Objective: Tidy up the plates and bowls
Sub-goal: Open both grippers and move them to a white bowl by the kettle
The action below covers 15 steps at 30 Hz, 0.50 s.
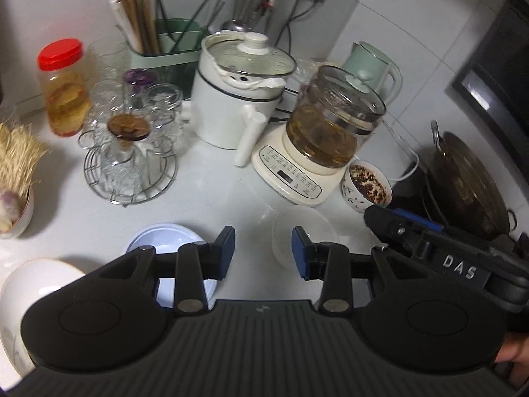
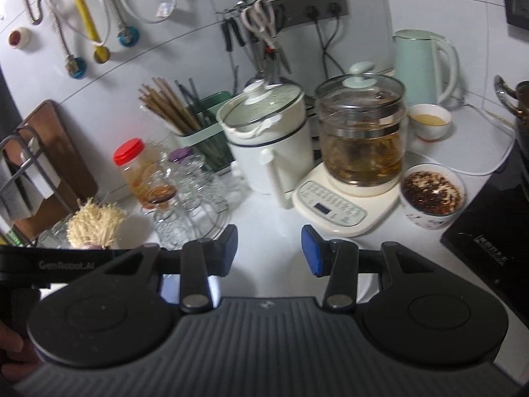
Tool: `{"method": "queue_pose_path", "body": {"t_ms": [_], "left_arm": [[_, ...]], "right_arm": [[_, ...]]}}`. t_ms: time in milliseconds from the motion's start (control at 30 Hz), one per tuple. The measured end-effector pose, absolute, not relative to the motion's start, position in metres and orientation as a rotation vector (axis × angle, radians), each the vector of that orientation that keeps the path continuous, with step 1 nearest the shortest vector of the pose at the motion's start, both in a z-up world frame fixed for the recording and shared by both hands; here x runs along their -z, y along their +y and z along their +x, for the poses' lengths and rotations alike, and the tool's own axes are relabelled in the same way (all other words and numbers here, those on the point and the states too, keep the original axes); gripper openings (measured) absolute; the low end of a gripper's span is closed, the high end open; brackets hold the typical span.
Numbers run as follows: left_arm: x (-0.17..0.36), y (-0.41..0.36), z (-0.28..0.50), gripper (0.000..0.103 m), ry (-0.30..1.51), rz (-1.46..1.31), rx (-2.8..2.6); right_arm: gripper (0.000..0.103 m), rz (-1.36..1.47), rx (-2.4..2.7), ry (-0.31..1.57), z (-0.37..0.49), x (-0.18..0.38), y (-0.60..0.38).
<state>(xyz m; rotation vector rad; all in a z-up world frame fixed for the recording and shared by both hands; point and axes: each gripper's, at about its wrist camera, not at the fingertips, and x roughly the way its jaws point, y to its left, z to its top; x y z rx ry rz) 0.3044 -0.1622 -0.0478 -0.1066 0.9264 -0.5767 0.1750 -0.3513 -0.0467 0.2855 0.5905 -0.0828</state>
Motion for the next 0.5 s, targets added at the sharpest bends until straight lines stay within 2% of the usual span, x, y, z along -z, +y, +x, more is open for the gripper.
{"method": "queue_pose_path", "body": {"t_ms": [400,500], "left_arm": [[0.059,-0.200,0.315,0.043,0.969,-0.063,0.681],[0.064,-0.209,0.318,0.046,0.983,-0.050,0.696]], "right_arm": [[0.046,0.353,0.210,0.583,0.158,0.055,-0.379],[0.046,0.382,0.239,0.599,0.156,0.062,-0.387]]}}
